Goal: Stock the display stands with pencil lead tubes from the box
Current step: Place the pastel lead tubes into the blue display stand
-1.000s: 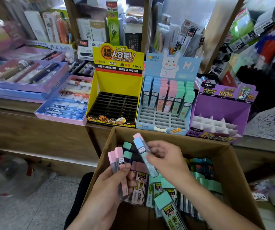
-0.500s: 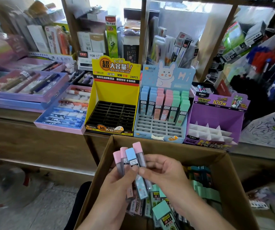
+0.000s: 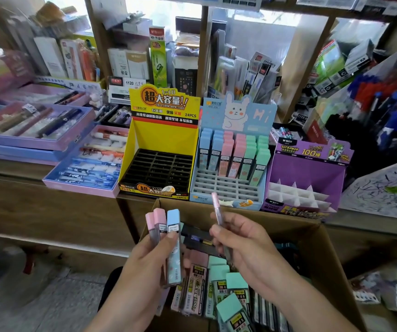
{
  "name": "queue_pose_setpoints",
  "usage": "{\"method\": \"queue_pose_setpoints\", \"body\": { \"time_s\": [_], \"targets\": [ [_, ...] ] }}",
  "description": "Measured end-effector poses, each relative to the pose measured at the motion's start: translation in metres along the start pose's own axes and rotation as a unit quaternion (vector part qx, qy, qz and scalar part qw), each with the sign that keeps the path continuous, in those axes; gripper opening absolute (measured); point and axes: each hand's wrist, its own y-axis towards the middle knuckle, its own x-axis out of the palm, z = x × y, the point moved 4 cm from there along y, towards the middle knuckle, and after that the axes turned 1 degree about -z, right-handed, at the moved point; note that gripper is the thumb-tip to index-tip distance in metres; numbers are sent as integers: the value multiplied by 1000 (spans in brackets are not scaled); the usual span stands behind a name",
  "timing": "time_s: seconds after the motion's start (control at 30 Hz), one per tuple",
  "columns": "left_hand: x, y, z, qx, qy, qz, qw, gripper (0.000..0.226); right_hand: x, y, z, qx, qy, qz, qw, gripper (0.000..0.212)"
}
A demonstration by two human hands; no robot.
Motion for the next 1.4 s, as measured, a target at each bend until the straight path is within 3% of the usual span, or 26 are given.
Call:
{"method": "queue_pose_setpoints", "body": {
  "time_s": [0.3, 0.73, 0.87, 1.0, 1.4],
  "targets": [
    [-17, 11, 16, 39, 66, -32, 997, 28, 0, 6, -10, -33, 23, -6, 999, 26],
    [-7, 31, 19, 50, 98, -61, 992, 23, -12, 14, -51, -150, -189, 102, 965, 15],
    [-8, 34, 16, 28, 68, -40, 996, 23, -14, 16, -73, -225, -217, 139, 940, 16],
    [-5, 33, 15, 26, 52, -41, 997, 23, -17, 25, -93, -308, -327, 191, 873, 19],
    [-7, 36, 15, 13, 0, -33, 999, 16, -15, 57, -103, -330, -438, 244, 800, 12]
  ]
}}
